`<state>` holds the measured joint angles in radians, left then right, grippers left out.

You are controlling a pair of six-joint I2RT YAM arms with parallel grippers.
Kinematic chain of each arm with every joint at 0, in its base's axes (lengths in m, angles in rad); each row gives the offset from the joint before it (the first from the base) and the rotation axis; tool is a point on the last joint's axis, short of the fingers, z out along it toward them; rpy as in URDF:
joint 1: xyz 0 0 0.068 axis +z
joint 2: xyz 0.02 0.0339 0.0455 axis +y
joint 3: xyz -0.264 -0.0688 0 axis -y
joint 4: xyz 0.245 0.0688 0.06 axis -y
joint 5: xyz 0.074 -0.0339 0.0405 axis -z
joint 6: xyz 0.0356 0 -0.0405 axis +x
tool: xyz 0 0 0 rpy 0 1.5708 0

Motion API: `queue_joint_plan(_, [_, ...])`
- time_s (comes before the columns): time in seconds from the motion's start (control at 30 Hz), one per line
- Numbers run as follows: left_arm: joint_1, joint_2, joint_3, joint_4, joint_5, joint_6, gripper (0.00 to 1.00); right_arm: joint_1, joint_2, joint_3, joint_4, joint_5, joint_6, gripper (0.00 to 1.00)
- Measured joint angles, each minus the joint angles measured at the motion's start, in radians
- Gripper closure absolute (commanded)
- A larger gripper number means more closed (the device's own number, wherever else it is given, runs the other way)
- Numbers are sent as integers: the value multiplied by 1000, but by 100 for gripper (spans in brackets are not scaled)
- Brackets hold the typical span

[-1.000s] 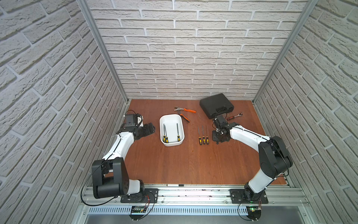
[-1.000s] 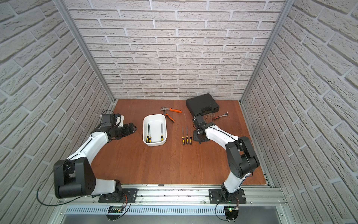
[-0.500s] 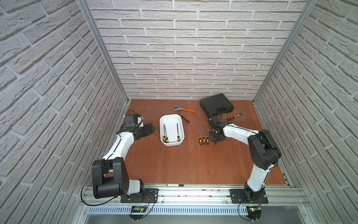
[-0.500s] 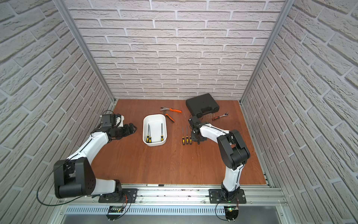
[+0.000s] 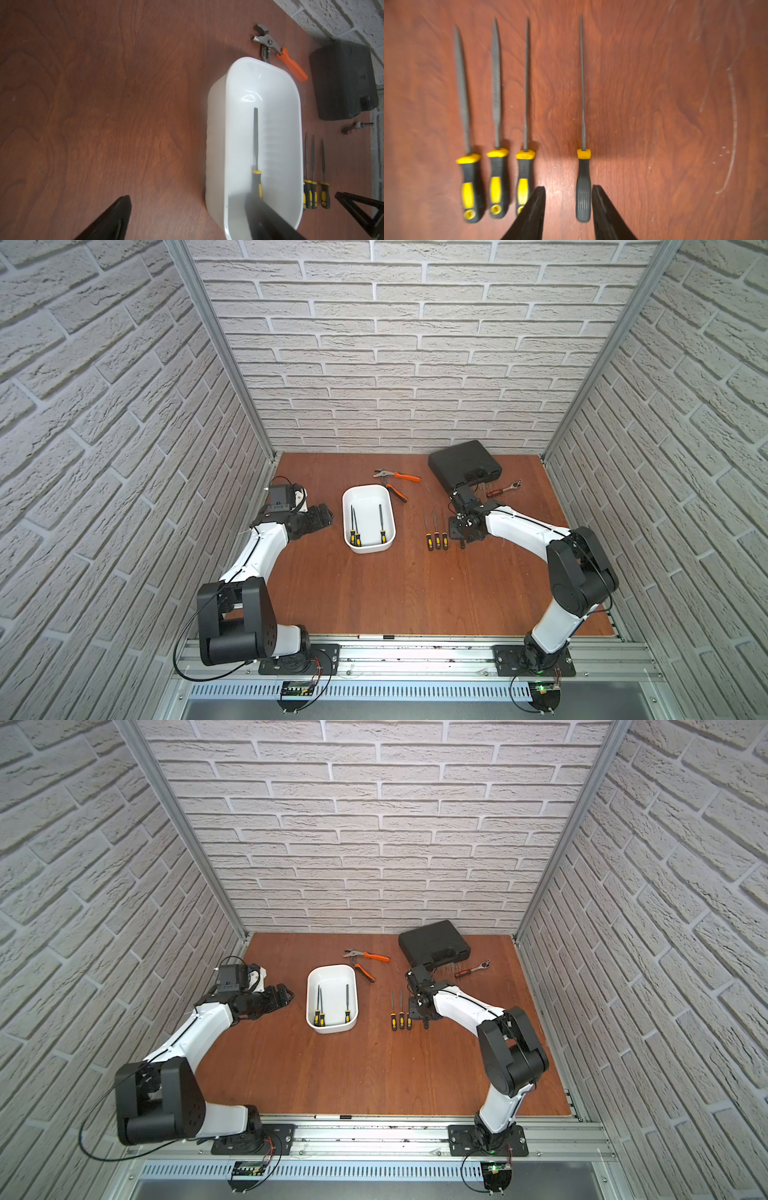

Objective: Take the file tool out of the storage box
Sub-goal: Place the file tool at the center of the board.

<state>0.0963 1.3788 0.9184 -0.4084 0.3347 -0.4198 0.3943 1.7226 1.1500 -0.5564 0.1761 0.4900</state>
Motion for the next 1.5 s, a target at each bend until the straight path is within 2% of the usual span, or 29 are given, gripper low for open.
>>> queue_joint_plan(0.13, [0, 0, 0, 0, 0, 0, 9, -21, -46, -8, 8, -6, 6, 89])
queue_joint_plan(0.23, [0, 0, 0, 0, 0, 0, 9, -37, -52, -44, 14, -8, 12, 97])
queue_joint_plan(0.33, [0, 0, 0, 0, 0, 0, 9, -46, -52, -84, 6, 14, 15, 98])
queue_joint_plan(0.63, [0, 0, 0, 0, 0, 1, 9, -50, -24, -101, 14, 45, 7, 98])
queue_joint_plan(0.8, [0, 0, 0, 0, 0, 0, 8, -42, 50, -82, 27, 40, 2, 98])
queue_joint_plan(0.93, [0, 0, 0, 0, -1, 0, 9, -11, 92, -39, 27, 40, 0, 98])
queue_joint_plan(1.3, [0, 0, -5, 1, -1, 0, 9, 55, 92, 24, 14, 45, -5, 97])
queue_joint_plan(1.33, [0, 0, -5, 1, -1, 0, 9, 55, 91, 24, 11, 50, -5, 95])
queue_joint_plan(1.43, [0, 0, -5, 1, -1, 0, 9, 55, 87, 24, -2, 56, -6, 77])
queue_joint_plan(1.5, [0, 0, -5, 1, 0, 0, 9, 52, 84, 25, -10, 60, -1, 68])
